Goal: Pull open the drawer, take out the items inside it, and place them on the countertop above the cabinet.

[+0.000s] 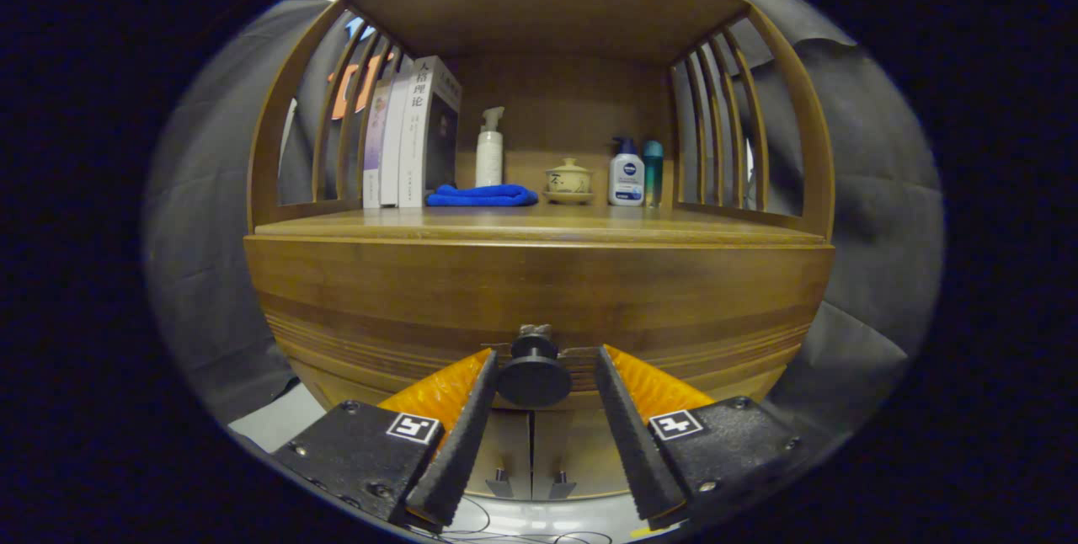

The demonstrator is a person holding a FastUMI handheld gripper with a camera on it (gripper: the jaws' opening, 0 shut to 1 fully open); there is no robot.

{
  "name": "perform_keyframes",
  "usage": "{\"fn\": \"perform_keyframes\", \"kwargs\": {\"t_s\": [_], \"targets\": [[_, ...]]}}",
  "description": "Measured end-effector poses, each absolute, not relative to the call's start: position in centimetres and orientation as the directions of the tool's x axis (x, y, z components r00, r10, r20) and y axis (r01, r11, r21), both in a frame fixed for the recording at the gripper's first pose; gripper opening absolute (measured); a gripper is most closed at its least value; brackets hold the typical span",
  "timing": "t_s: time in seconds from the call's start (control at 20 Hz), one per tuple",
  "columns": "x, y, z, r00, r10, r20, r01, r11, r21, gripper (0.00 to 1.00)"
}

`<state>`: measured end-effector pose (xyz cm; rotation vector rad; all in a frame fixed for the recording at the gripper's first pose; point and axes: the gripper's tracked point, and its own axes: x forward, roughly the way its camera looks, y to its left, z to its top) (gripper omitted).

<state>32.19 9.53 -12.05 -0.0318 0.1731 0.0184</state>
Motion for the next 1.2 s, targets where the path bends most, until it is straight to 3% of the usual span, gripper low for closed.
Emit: {"fn": "perform_keyframes", "kwargs": {"t_s": [0.2,0.4,0.6,1.2], "targets": [[32.9,9.5,-12.7,0.980,0.007,-0.200,-0.006,1.000,0.003,0.53],[32.9,9.6,-12.9,0.979,0.017,-0.201,-0.013,1.000,0.023,0.42],[32.4,9.6,-12.9,0.973,0.019,-0.229,-0.012,0.999,0.035,0.37],[24.6,9.2,-13.4,0.973,0.028,-0.227,-0.026,1.000,0.013,0.36]]}}
